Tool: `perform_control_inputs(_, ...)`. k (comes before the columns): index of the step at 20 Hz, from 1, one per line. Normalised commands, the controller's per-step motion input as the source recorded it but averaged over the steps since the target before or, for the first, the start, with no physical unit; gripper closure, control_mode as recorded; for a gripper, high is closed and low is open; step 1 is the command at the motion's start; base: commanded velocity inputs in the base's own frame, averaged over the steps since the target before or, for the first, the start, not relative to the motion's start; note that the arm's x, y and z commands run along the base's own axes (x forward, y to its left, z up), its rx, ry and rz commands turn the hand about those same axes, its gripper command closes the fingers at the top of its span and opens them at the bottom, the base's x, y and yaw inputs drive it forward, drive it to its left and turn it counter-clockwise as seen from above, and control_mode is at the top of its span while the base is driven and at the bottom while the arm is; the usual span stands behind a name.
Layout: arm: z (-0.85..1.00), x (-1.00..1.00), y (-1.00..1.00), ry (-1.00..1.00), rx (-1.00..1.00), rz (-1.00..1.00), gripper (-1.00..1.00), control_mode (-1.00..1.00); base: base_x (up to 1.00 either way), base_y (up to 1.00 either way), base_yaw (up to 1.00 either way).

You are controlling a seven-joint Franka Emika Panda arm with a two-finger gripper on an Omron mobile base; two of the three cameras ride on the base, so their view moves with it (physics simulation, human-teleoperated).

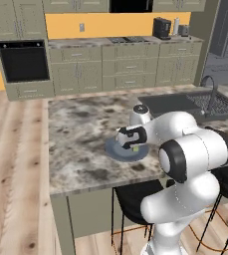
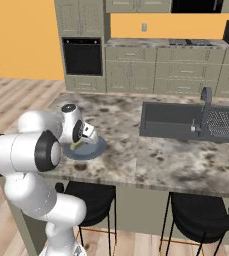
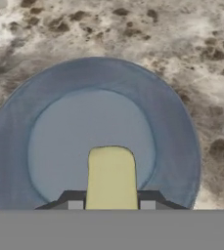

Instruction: Retrieve the butter from the fridge and place it on a plate on the dining table. Then retrieve the butter knife by the fridge and place it near the plate.

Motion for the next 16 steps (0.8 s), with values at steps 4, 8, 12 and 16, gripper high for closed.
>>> perform_control_inputs(4, -0.29, 0.09, 0.00, 0.00, 0.00, 0.00, 1.00, -1.00, 0.00, 0.00, 0.00)
perform_control_inputs(8, -0.21, 0.13, 0.00, 0.00, 0.00, 0.00, 1.00, -1.00, 0.00, 0.00, 0.00)
perform_control_inputs(12, -0.15, 0.22, 0.00, 0.00, 0.00, 0.00, 1.00, -1.00, 0.00, 0.00, 0.00)
perform_control_inputs(16, -0.06, 0.31, 0.00, 0.00, 0.00, 0.00, 1.00, -1.00, 0.00, 0.00, 0.00)
